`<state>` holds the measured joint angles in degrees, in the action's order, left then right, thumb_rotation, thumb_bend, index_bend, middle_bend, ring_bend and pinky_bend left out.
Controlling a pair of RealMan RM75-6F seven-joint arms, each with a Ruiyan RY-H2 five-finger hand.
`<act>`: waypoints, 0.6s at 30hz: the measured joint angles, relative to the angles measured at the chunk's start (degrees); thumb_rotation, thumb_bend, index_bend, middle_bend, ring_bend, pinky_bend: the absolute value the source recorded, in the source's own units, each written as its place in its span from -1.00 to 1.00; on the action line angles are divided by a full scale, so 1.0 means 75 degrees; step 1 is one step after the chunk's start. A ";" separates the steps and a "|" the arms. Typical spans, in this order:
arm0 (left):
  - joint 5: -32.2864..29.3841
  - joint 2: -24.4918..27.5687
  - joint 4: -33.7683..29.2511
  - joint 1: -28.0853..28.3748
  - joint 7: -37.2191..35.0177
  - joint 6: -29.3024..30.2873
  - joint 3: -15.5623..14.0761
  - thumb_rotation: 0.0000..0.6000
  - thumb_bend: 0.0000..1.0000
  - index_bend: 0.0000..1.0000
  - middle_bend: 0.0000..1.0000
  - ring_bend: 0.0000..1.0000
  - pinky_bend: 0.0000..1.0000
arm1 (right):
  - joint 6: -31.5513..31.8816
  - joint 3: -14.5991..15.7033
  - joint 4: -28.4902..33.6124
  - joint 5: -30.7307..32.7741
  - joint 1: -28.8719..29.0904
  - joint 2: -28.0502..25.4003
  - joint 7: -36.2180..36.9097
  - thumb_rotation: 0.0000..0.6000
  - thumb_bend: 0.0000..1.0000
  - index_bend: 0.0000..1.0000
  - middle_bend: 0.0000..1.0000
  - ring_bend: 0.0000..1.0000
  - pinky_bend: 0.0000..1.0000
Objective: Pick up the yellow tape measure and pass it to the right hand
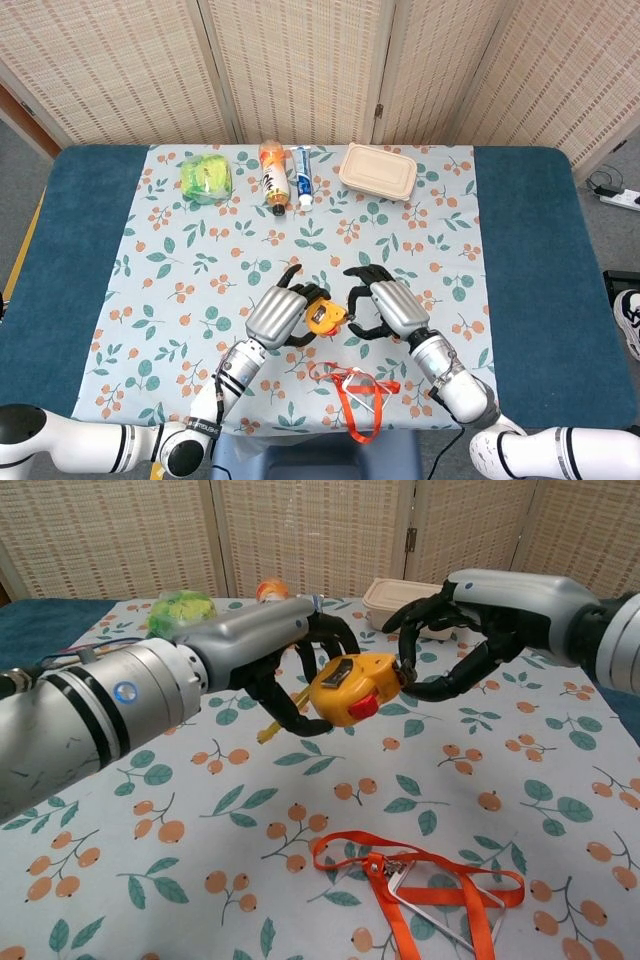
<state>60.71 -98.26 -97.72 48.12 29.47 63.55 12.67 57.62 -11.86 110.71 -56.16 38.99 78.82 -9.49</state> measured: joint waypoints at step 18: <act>0.0116 0.0007 0.0428 -0.0124 -0.0286 0.0009 -0.0106 1.00 -0.29 0.12 0.10 -0.18 -1.00 | 0.0137 0.0040 -0.0142 0.0069 -0.0007 0.0110 -0.0036 1.00 0.23 0.33 -0.57 -0.75 -1.00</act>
<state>61.58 -98.20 -94.51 47.19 27.33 63.62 11.88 58.65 -11.56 109.65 -55.65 38.93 79.64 -9.76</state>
